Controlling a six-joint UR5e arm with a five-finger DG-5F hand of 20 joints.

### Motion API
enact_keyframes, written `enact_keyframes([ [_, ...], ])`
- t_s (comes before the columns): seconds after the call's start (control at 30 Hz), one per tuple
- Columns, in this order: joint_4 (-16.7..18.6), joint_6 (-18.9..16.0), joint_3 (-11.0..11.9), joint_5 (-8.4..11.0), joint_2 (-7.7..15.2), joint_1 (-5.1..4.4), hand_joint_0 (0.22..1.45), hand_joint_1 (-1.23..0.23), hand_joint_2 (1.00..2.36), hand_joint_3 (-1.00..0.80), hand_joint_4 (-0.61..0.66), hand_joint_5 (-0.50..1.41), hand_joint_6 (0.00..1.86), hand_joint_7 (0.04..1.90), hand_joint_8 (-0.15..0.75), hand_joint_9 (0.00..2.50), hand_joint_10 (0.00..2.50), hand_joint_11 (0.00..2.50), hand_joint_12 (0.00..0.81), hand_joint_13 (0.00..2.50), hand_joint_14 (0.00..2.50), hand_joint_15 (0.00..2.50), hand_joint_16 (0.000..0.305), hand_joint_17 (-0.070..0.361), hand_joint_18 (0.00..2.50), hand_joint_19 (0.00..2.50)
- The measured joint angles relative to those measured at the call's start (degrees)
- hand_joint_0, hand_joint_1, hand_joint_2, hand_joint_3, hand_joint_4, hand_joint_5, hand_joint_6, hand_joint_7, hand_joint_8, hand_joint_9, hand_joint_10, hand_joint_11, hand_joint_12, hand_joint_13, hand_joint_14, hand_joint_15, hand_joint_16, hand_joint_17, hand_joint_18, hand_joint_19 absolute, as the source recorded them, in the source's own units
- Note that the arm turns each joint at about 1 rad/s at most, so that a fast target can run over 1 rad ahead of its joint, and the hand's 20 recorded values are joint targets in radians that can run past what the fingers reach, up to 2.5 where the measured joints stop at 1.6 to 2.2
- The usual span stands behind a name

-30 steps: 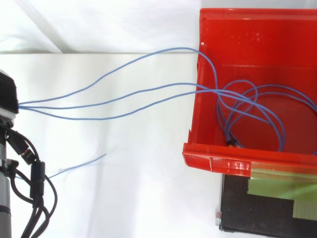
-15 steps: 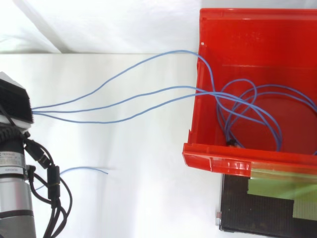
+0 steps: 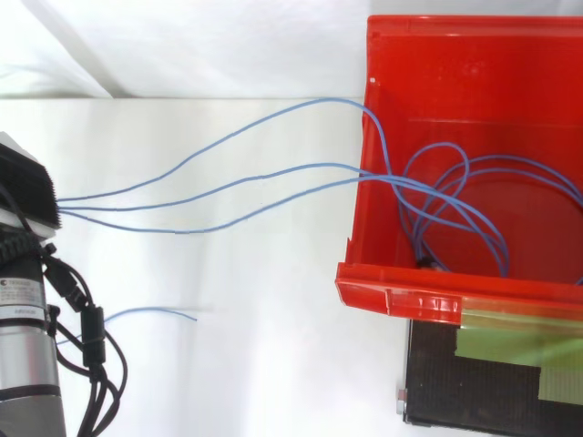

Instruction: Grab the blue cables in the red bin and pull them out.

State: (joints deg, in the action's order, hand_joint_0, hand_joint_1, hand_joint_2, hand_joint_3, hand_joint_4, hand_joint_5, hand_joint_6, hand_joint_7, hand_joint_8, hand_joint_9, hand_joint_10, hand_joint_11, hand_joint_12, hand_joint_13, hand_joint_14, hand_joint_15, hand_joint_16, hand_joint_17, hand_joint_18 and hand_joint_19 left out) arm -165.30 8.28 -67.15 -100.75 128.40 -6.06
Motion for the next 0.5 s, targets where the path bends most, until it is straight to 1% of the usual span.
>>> enact_keyframes([
  [0.3,0.0,1.9,0.0,-0.02,0.0,-0.01,1.09,-1.0,1.01,-0.59,0.11,0.47,1.6,0.08,0.342,0.72,0.88,1.12,0.346,1.1,2.5,0.17,0.039,0.089,1.11,1.05],
  [0.43,0.0,2.4,0.0,0.02,0.0,-0.01,1.09,-1.0,1.01,-0.58,0.11,0.47,1.6,0.09,0.343,0.72,0.88,1.13,0.338,1.1,2.5,0.16,0.039,0.088,1.11,1.05],
  [0.5,0.0,2.5,0.0,0.03,0.0,-0.01,1.09,-1.0,1.01,-0.57,0.1,0.47,1.6,0.09,0.343,0.72,0.87,1.14,0.347,1.1,2.5,0.16,0.039,0.087,1.11,1.05],
])
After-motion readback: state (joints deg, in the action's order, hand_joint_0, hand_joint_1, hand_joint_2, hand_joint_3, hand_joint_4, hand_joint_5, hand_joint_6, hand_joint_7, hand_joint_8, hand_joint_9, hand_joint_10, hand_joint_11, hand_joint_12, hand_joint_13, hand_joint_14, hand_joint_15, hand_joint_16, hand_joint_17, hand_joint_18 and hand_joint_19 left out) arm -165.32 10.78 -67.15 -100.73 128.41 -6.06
